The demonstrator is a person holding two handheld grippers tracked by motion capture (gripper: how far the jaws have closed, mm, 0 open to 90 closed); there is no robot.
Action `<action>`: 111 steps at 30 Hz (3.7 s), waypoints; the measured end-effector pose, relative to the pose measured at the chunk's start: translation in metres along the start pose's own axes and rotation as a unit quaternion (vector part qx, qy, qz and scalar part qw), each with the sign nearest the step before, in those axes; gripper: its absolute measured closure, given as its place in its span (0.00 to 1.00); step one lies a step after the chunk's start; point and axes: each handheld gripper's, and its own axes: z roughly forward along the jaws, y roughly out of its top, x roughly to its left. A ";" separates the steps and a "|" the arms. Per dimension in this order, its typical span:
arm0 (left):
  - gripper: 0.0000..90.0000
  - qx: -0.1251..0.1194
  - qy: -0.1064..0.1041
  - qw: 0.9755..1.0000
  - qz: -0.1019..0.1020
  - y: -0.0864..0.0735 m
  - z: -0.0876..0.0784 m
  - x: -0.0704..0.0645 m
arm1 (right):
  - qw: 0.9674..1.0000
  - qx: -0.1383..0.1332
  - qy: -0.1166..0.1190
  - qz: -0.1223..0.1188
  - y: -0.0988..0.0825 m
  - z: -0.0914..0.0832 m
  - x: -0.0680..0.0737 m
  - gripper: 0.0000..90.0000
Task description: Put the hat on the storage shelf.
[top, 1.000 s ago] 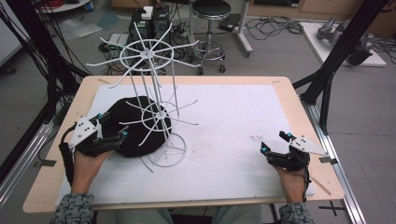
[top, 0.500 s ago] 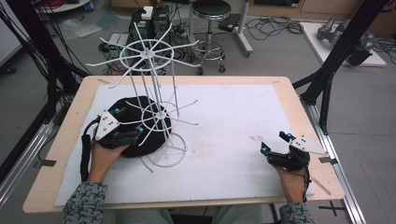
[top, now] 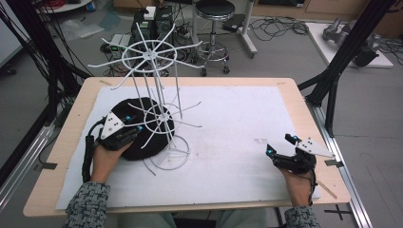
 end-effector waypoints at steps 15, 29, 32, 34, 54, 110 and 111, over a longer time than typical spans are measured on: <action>0.85 -0.020 -0.033 0.999 -0.013 0.005 -0.013 0.003 | 1.000 0.000 -0.006 0.009 -0.001 -0.002 -0.002 0.13; 0.85 -0.084 0.009 0.995 -0.049 0.024 -0.061 0.039 | 1.000 0.000 -0.007 0.016 -0.001 -0.003 -0.004 0.13; 0.85 -0.087 0.013 0.995 -0.042 0.030 -0.069 0.045 | 1.000 -0.001 -0.007 0.014 -0.001 -0.002 -0.004 0.13; 0.85 -0.092 0.014 0.995 -0.040 0.034 -0.073 0.049 | 1.000 0.001 -0.007 0.017 -0.001 -0.003 -0.003 0.13; 0.85 -0.122 0.075 0.989 -0.033 0.069 -0.128 0.102 | 1.000 -0.002 -0.008 0.021 -0.001 -0.004 -0.005 0.13; 0.85 -0.269 0.044 0.962 -0.034 0.283 -0.164 0.144 | 1.000 -0.001 0.002 0.012 0.000 0.001 -0.004 0.13; 0.85 -0.274 0.037 0.960 -0.036 0.285 -0.163 0.142 | 1.000 -0.001 0.002 0.015 0.000 0.001 -0.004 0.13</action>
